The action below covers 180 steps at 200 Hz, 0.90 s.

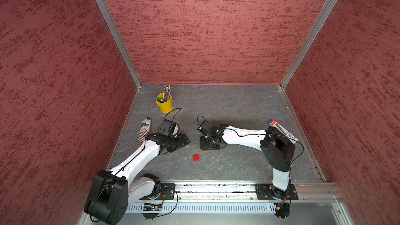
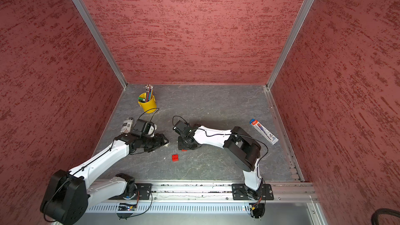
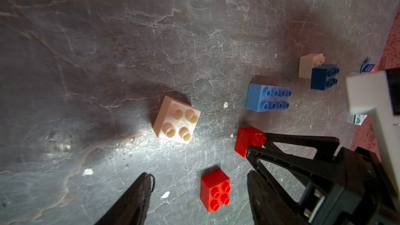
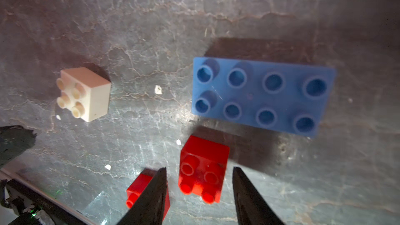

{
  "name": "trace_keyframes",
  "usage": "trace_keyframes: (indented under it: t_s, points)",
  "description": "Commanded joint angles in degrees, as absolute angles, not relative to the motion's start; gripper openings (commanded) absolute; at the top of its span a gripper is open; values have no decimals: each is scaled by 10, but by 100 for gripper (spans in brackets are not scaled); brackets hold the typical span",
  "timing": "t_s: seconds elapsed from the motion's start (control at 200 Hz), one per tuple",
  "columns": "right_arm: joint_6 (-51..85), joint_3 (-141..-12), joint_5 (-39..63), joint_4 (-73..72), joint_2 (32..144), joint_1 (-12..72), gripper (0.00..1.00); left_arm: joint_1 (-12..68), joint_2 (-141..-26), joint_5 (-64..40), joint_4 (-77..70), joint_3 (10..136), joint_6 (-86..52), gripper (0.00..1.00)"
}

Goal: Assemble the letter y with lego
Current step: Pick up the lego brick from the center of the board.

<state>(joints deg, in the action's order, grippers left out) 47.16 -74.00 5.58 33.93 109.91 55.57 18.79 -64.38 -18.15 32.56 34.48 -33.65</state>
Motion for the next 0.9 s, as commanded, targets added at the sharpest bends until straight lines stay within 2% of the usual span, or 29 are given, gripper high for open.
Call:
trace_keyframes:
  t_s: [0.0, 0.396, 0.656, 0.897]
  points:
    - [476, -761, 26, 377, 1113, 560, 51, 181, -632, -187, 322, 339, -326, 72]
    - [459, -775, 19, 384, 1115, 559, 27, 173, -640, -193, 306, 339, -327, 72]
    - [441, -772, 8, 388, 1086, 555, 25, 173, -658, -198, 286, 342, -332, 72]
    - [414, -770, -9, 404, 1038, 513, 25, 180, -678, -219, 267, 352, -330, 72]
